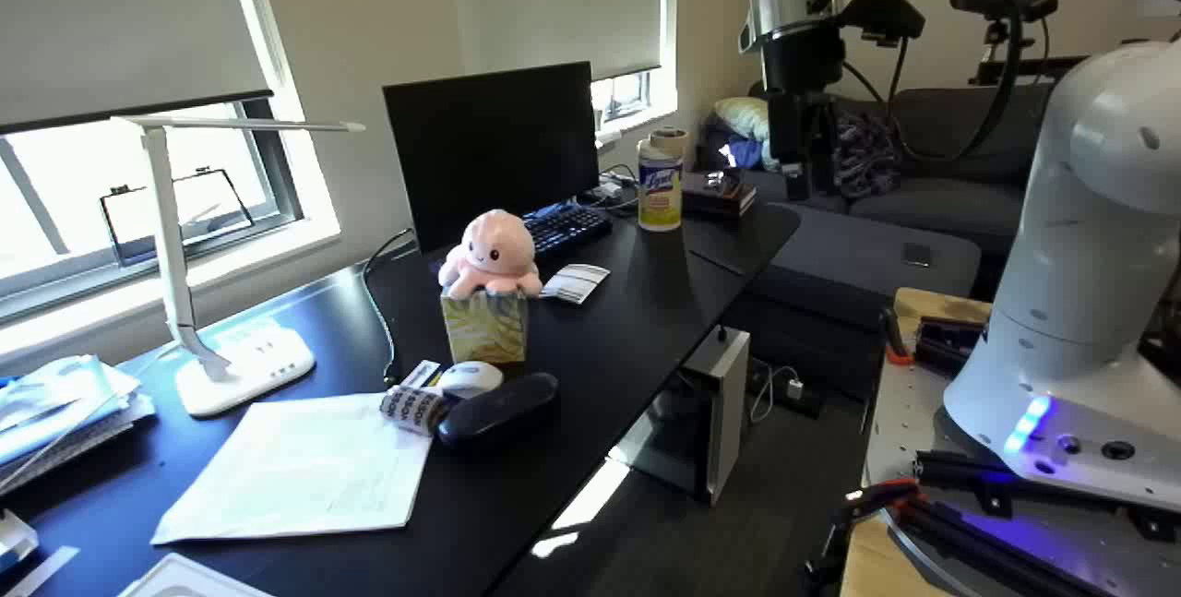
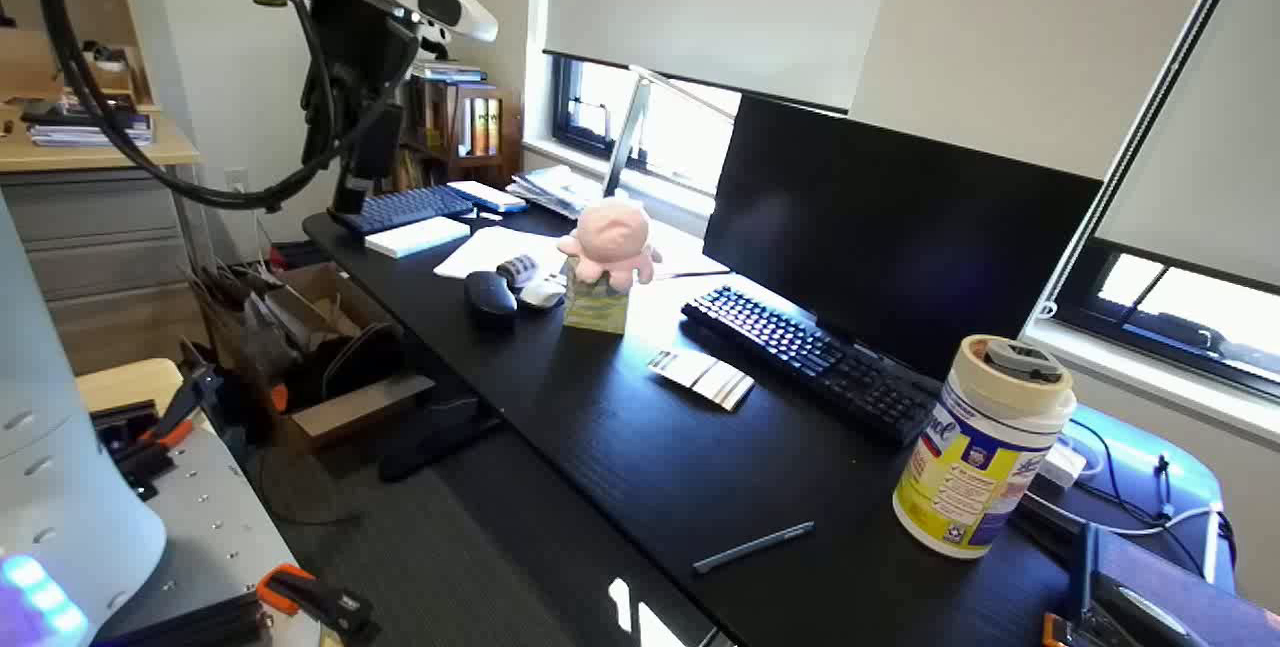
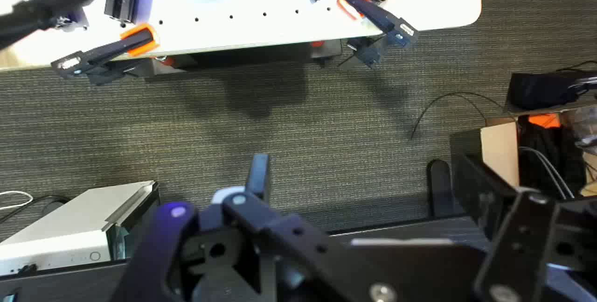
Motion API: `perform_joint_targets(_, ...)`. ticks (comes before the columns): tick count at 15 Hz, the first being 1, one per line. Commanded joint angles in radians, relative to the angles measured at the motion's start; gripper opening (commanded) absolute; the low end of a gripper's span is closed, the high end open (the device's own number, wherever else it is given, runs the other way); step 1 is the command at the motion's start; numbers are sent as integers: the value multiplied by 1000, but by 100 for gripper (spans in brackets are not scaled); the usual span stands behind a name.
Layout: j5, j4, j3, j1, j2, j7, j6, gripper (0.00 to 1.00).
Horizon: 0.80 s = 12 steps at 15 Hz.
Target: Move the octopus plush toy and the tissue box to the right side of the desk
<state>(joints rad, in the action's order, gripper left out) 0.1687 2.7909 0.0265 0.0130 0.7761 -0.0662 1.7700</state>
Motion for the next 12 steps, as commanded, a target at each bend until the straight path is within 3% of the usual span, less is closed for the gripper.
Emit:
perform_joint_targets(1, 5, -1, -9, -11, -1, 6, -4, 100)
perform_joint_targets(5, 0, 0, -2, -17, -5, 15, 12, 100)
perform_joint_targets(12, -51, -295, -13, 5, -373, 74, 122, 100)
